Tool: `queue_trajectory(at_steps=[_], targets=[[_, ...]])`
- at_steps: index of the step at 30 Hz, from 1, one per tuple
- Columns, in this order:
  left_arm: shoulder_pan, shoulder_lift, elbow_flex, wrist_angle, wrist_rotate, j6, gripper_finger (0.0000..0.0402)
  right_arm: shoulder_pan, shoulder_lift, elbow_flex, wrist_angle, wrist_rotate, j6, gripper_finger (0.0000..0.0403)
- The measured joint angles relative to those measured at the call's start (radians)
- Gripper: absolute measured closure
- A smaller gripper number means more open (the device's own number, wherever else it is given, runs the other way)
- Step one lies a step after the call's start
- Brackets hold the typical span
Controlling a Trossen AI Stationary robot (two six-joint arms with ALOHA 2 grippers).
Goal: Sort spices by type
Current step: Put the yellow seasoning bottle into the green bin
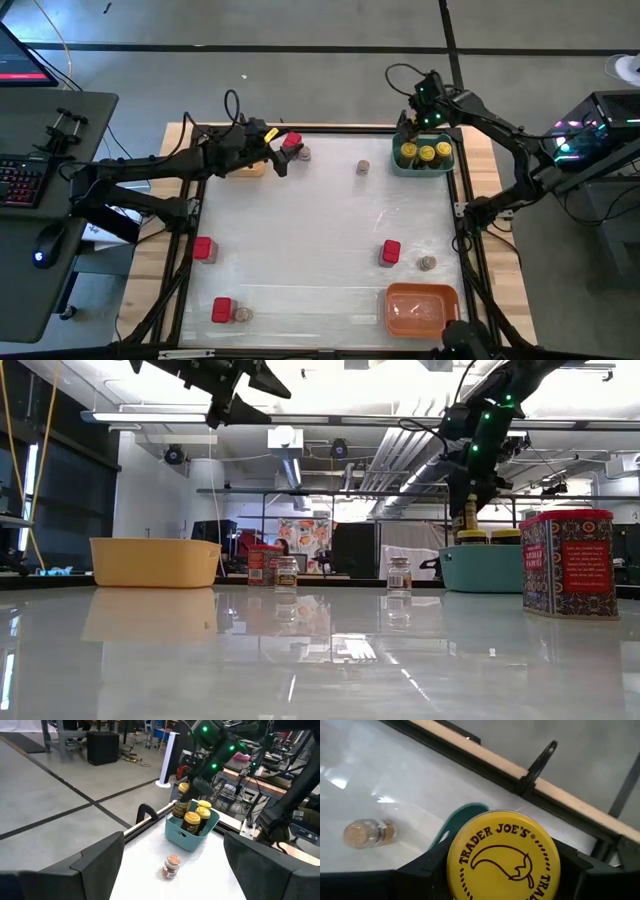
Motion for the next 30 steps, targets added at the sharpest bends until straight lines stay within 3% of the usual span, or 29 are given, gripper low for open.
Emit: queue_trajectory(at_steps=[19,30], targets=[[0.0,0.0,0.0,-0.022,0.01,0.0,0.0074,0.002,0.0,-0.002,-0.026,-0.034,0.047,0.0184],[0.0,-0.001,0.0,-0.031,0.017,0.018,0.0074,0.003,0.0,-0.153,0.064,-0.033,0.202,0.0184]])
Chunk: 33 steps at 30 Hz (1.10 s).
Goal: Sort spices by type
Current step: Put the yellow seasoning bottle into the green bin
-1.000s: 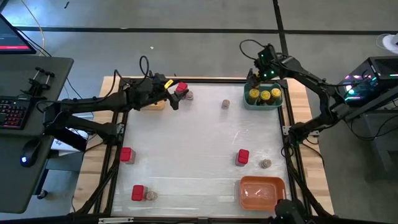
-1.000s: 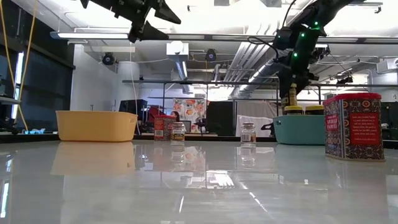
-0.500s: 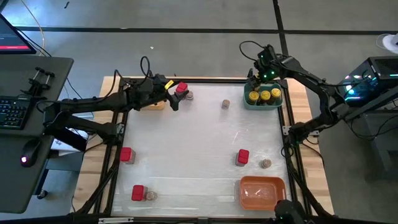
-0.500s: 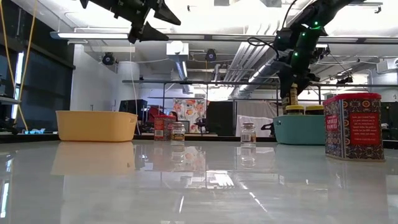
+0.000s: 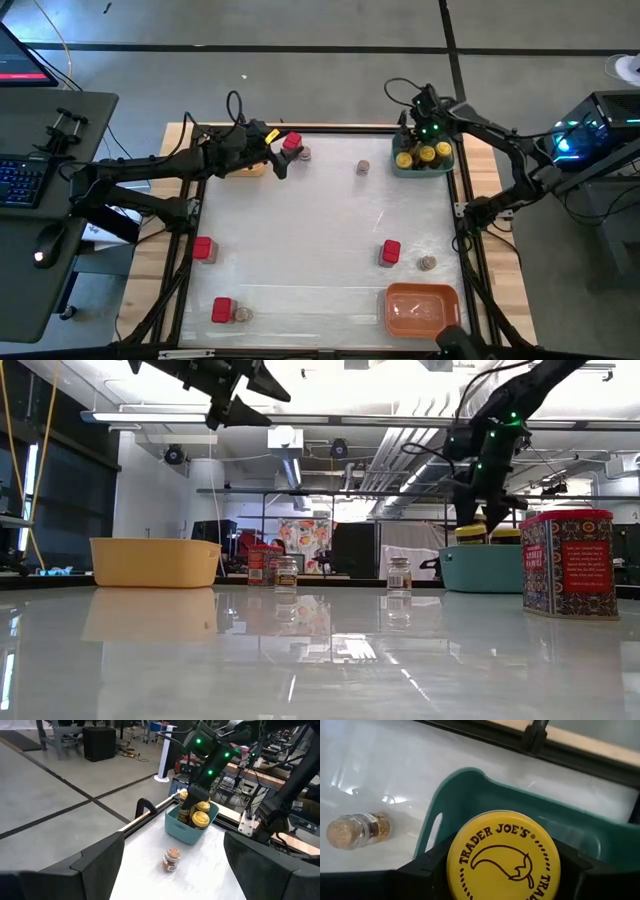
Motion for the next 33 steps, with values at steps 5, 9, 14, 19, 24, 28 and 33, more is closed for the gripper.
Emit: queue_trajectory(at_steps=[5,9,14,19,24,28,33], targets=[[0.0,0.0,0.0,-0.019,0.0,0.02,0.0074,0.0,0.0,-0.021,0.021,0.015,0.071,0.0184],[0.0,0.0,0.0,-0.018,0.0,0.049,0.0074,0.0,0.0,-0.021,0.032,0.035,0.12,0.0184],[0.0,0.0,0.0,-0.018,0.0,0.063,0.0074,0.017,0.0,-0.021,0.039,0.042,0.151,0.0184],[0.0,0.0,0.0,-0.018,0.0,0.084,0.0074,0.027,0.001,-0.021,0.037,0.043,0.163,0.0166],[0.0,0.0,0.0,-0.019,0.0,0.087,0.0074,0.027,0.001,-0.021,0.035,0.042,0.171,0.0149],[0.0,0.0,0.0,-0.019,0.0,0.087,0.0074,0.027,0.002,-0.021,0.037,0.042,0.171,0.0147],[0.0,0.0,0.0,-0.02,0.0,0.086,0.0074,0.027,0.002,-0.021,0.037,0.035,0.17,0.0145]])
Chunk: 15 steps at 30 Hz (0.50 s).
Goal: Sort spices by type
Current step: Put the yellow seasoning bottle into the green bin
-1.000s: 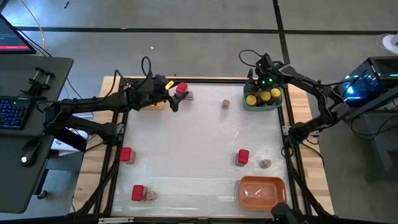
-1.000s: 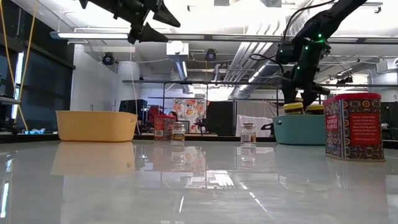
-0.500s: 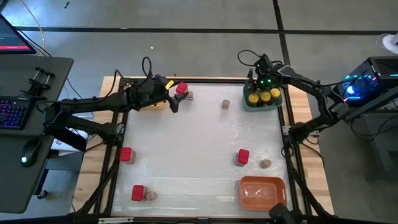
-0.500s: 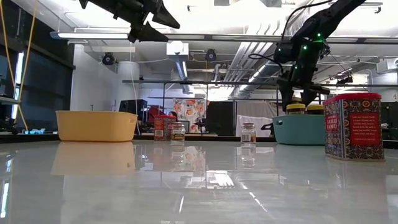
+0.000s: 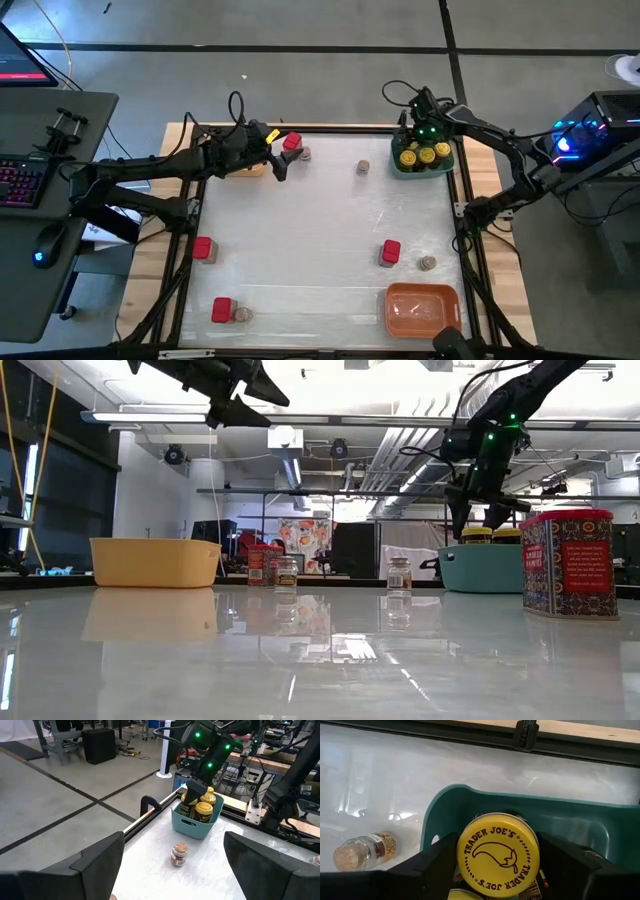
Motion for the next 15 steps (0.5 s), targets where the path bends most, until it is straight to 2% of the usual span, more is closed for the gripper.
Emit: queue_trajectory(at_steps=[5,15], targets=[[0.0,0.0,0.0,-0.001,0.0,0.0,0.0074,0.0,0.0,0.0,0.0,-0.054,-0.012,0.0144],[0.0,0.0,0.0,-0.002,0.0,0.0,0.0074,0.0,0.0,0.0,-0.001,-0.086,0.009,0.0143]])
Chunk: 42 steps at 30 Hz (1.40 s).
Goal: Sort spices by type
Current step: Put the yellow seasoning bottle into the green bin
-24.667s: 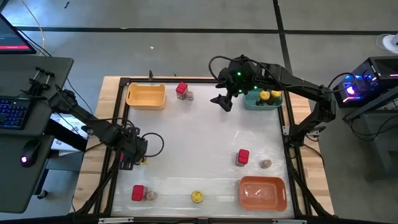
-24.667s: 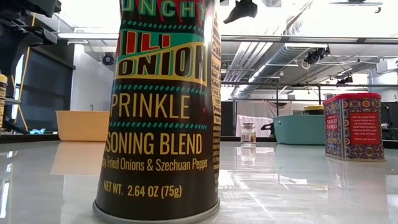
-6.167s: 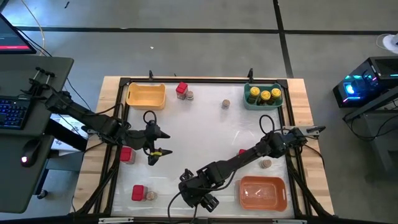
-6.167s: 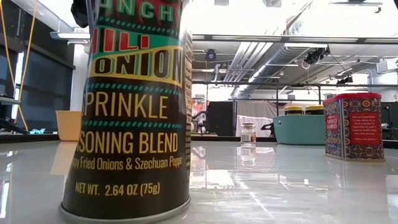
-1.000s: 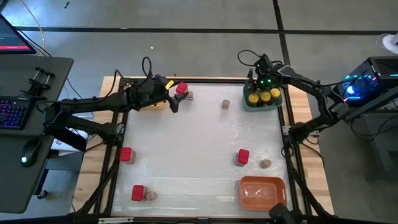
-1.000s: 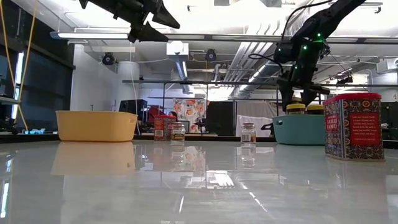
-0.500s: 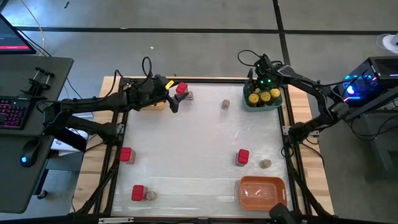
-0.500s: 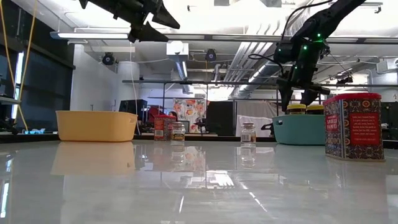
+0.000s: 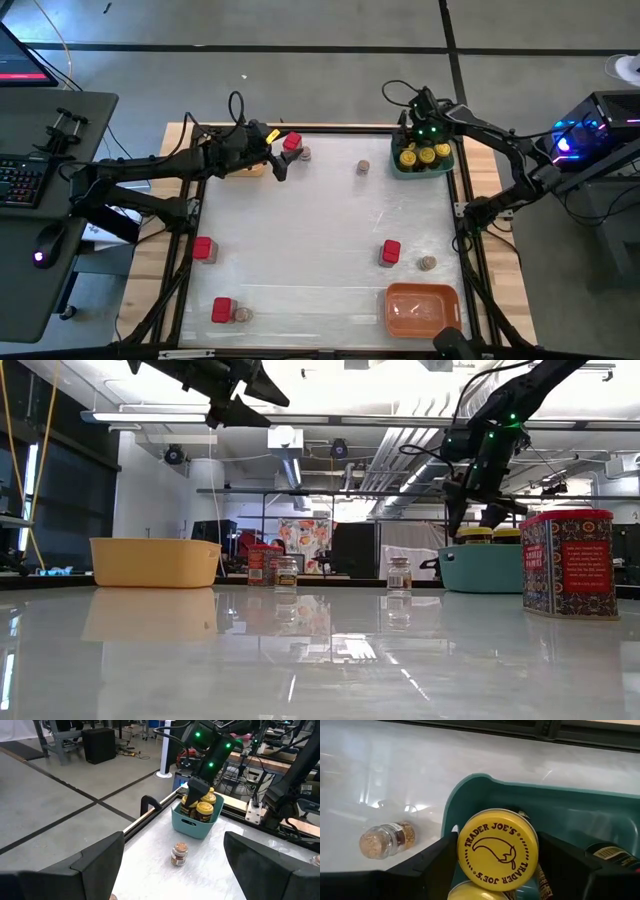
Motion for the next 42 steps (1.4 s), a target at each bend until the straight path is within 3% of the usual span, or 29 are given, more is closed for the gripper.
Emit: queue_trajectory(at_steps=[17,24,37,42], targets=[[0.0,0.0,-0.001,-0.058,0.0,-0.009,0.0074,-0.001,0.0,0.0,-0.006,-0.036,-0.062,0.0143],[0.0,0.0,-0.001,-0.059,0.0,-0.01,0.0074,-0.001,0.0,0.0,0.021,0.022,-0.062,0.0143],[0.0,-0.003,-0.001,-0.042,0.0,-0.009,0.0074,-0.001,0.0,0.0,0.018,-0.024,-0.073,0.0143],[0.0,-0.003,-0.001,-0.042,0.0,-0.009,0.0074,0.0,0.0,0.0,0.008,0.019,-0.061,0.0143]])
